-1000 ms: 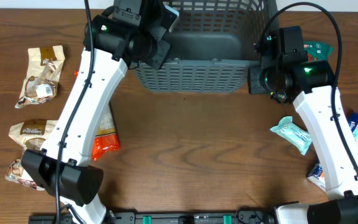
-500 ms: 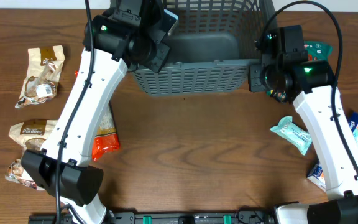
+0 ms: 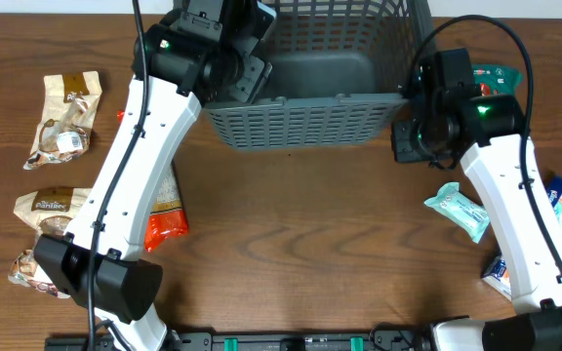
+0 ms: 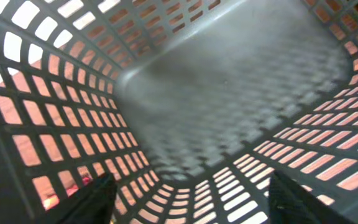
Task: Pack container
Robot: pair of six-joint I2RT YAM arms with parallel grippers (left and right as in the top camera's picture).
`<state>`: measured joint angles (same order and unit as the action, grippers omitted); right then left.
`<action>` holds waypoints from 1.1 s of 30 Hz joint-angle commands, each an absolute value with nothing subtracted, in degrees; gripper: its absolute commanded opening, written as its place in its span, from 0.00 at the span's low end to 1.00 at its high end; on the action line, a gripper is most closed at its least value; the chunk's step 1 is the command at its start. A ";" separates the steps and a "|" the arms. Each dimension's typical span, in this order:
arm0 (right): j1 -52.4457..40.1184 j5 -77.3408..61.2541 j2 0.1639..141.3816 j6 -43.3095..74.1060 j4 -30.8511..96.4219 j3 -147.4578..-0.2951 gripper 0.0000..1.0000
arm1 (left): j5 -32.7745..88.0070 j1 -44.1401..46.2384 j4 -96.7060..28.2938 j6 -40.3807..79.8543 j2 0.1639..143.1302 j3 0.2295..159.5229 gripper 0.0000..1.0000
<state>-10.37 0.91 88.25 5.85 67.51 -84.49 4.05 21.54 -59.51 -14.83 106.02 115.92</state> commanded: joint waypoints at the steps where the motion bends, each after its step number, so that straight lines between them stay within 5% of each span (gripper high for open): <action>1: -10.83 0.56 88.40 5.54 69.21 -85.27 0.37 | 1.83 21.63 -59.00 -14.52 104.14 115.33 0.76; 6: -10.85 -0.80 87.99 5.54 71.24 -85.30 0.70 | -2.90 21.61 -58.61 -14.52 100.88 115.33 0.89; 13: -10.85 -1.96 82.72 6.79 71.61 -85.30 0.77 | -6.17 21.61 -60.38 -11.33 92.84 115.33 0.99; 20: -9.78 0.73 71.64 6.85 71.68 -86.00 0.99 | -7.07 20.82 -69.38 -2.83 85.14 115.33 0.99; 26: 0.64 2.17 69.32 8.27 78.24 -96.18 0.99 | -7.16 16.95 -81.36 3.44 85.56 114.39 0.99; 33: 15.35 2.04 74.85 3.86 83.94 -114.87 0.99 | -7.16 11.88 -81.78 7.66 85.54 111.11 0.99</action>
